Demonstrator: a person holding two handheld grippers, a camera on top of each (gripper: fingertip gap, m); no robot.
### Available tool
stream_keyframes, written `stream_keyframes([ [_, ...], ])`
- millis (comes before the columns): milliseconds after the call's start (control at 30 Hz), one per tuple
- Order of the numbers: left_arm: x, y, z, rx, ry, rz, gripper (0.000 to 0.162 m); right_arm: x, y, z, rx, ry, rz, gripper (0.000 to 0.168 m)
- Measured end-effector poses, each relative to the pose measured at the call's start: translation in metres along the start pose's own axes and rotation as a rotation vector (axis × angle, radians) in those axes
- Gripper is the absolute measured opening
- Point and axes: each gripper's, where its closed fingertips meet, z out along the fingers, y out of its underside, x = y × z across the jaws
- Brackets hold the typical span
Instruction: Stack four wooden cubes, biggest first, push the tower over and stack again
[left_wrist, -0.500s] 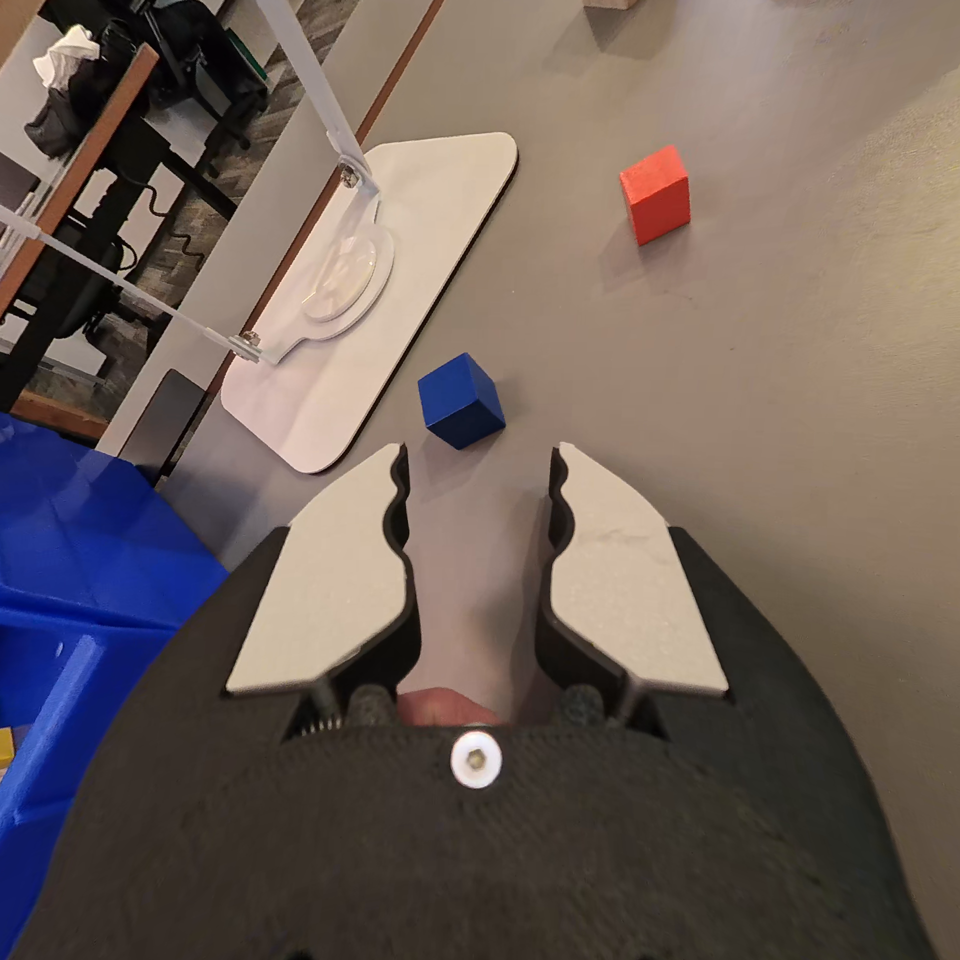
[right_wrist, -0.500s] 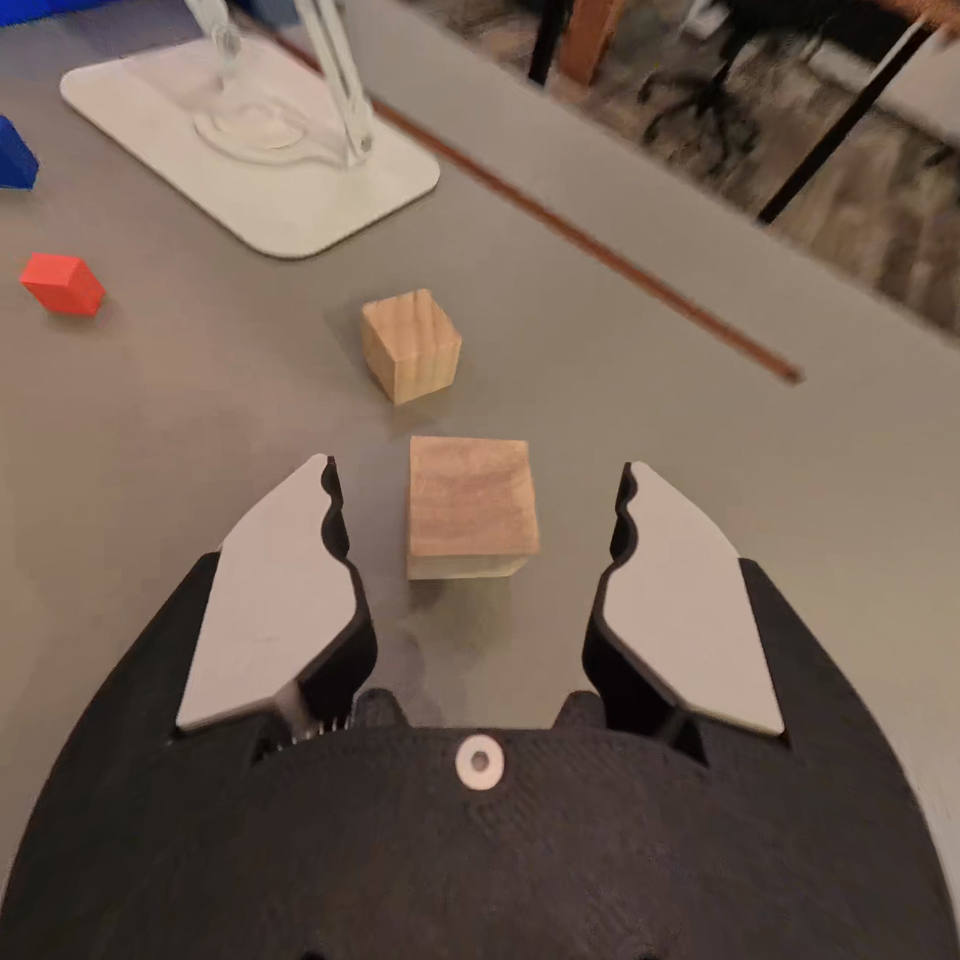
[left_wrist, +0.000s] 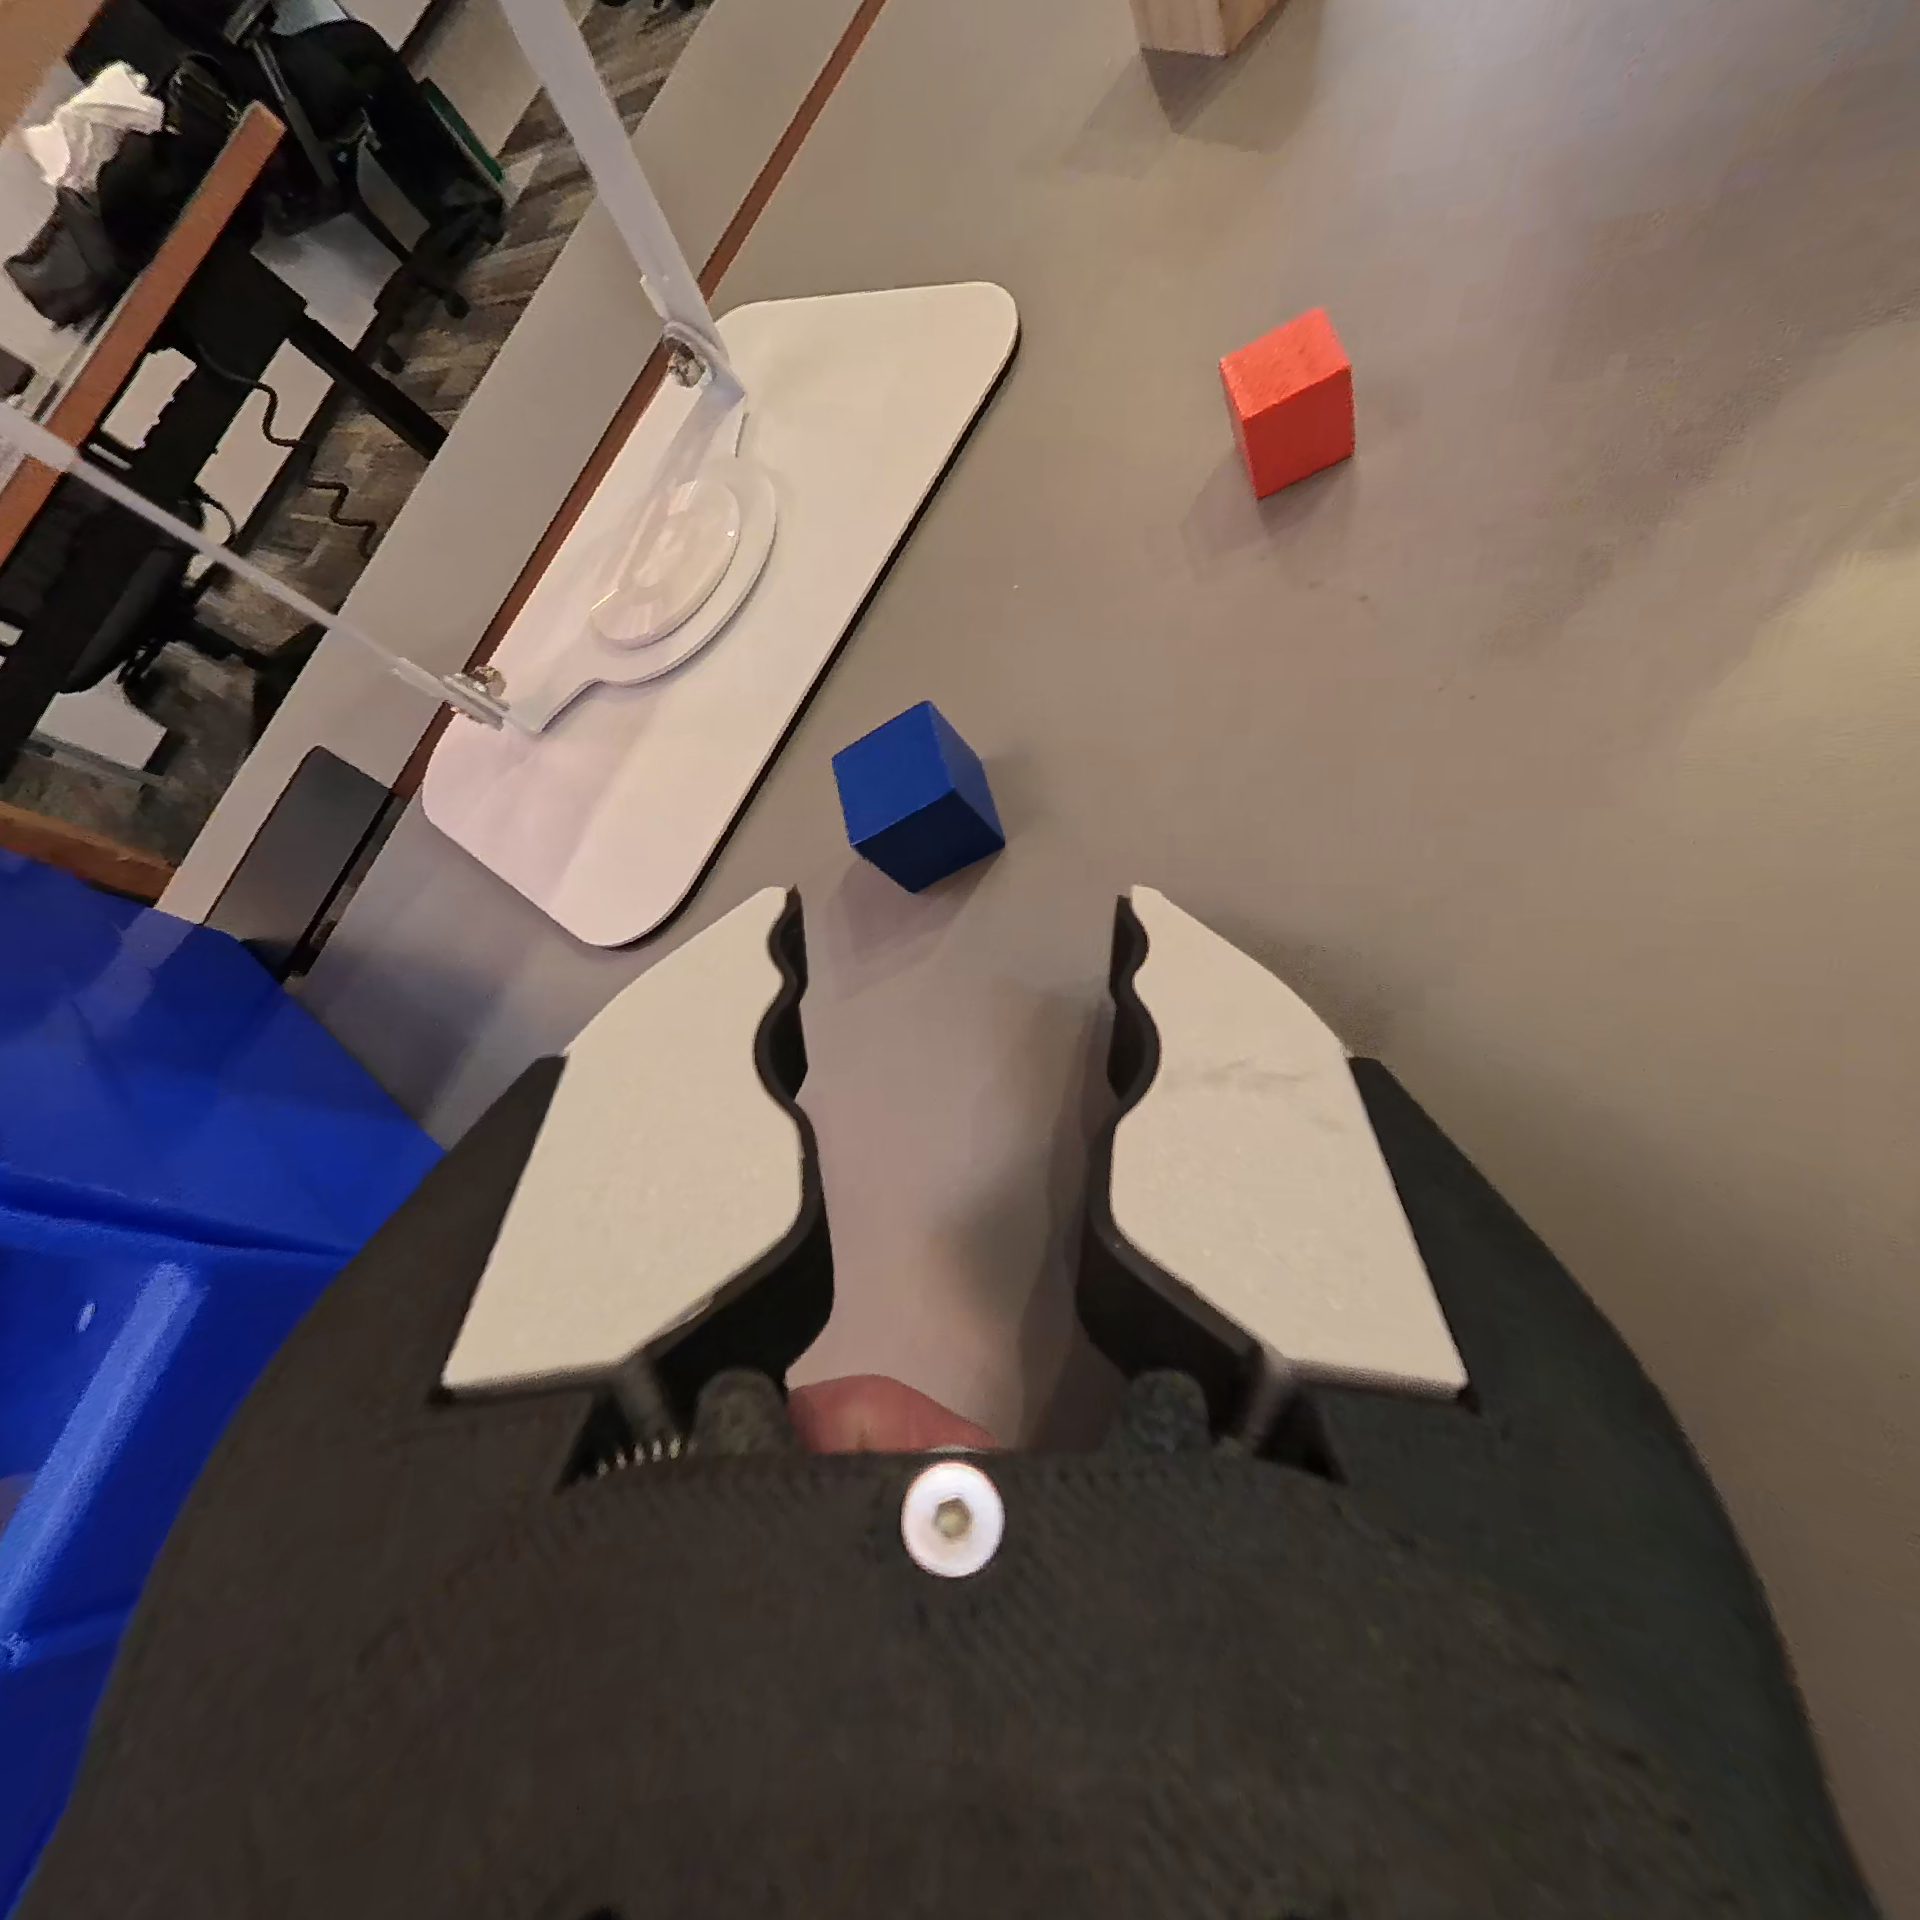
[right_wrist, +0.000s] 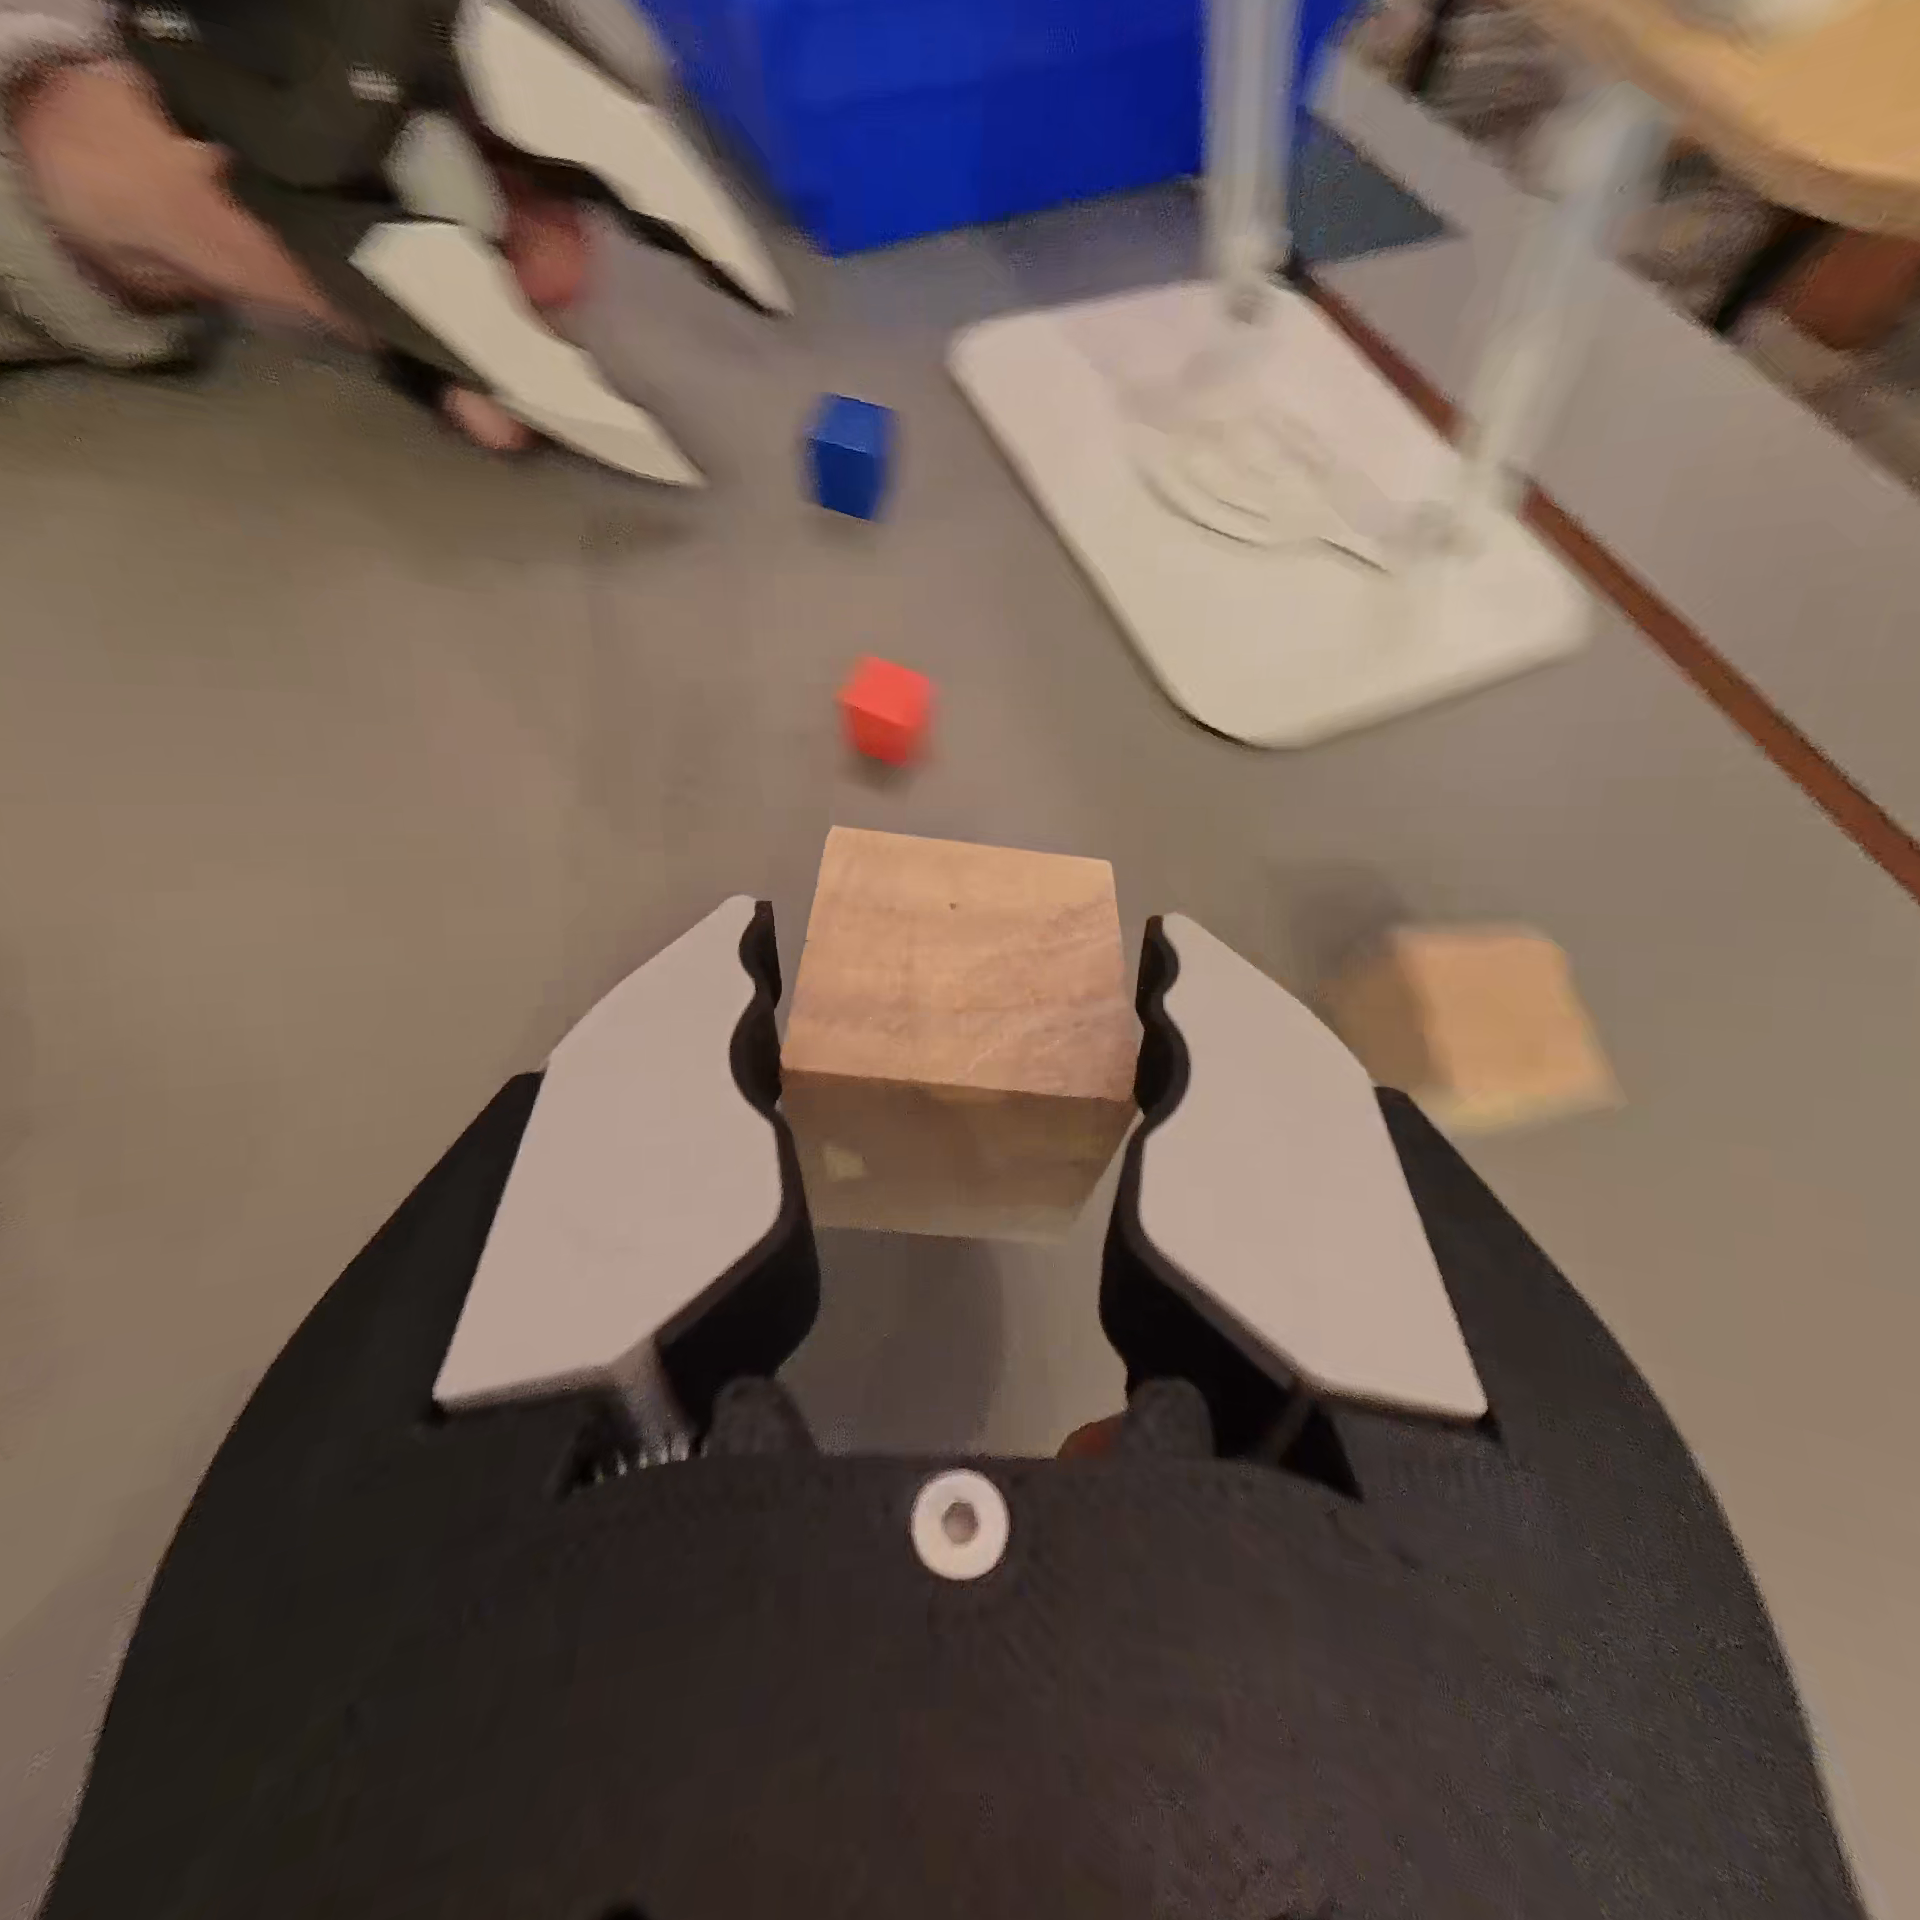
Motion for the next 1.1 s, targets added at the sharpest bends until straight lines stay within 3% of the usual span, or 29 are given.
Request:
stream_keyframes([
  [133, 0.005, -0.004, -0.007, 0.023, 0.039, 0.016, 0.058, -0.072, -0.016, 0.06, -0.033, -0.2, -0.129, 0.067],
  [267, 0.014, -0.013, -0.016, 0.092, 0.125, -0.028, 0.059, -0.102, -0.022, 0.09, -0.049, -0.277, -0.207, 0.064],
  [600, 0.074, -0.045, -0.026, 0.191, 0.399, 0.012, 0.062, -0.095, -0.01, 0.092, -0.071, -0.322, -0.166, 0.065],
  [733, 0.088, -0.05, -0.023, 0.188, 0.45, 0.027, 0.067, -0.096, -0.006, 0.087, -0.092, -0.311, -0.205, 0.089],
  [867, 0.097, -0.065, -0.023, 0.222, 0.514, -0.014, 0.078, -0.07, -0.025, 0.053, 0.005, -0.241, -0.21, 0.093],
  [967, 0.109, -0.073, -0.016, 0.206, 0.56, -0.003, 0.084, -0.014, -0.025, 0.022, 0.061, -0.068, -0.159, 0.089],
  [1067, 0.122, -0.075, -0.006, 0.163, 0.585, 0.037, 0.08, 0.051, -0.005, 0.0, 0.078, 0.101, -0.053, 0.088],
  [1100, 0.124, -0.074, -0.003, 0.147, 0.584, 0.059, 0.069, 0.068, 0.008, -0.001, 0.051, 0.133, -0.017, 0.087],
])
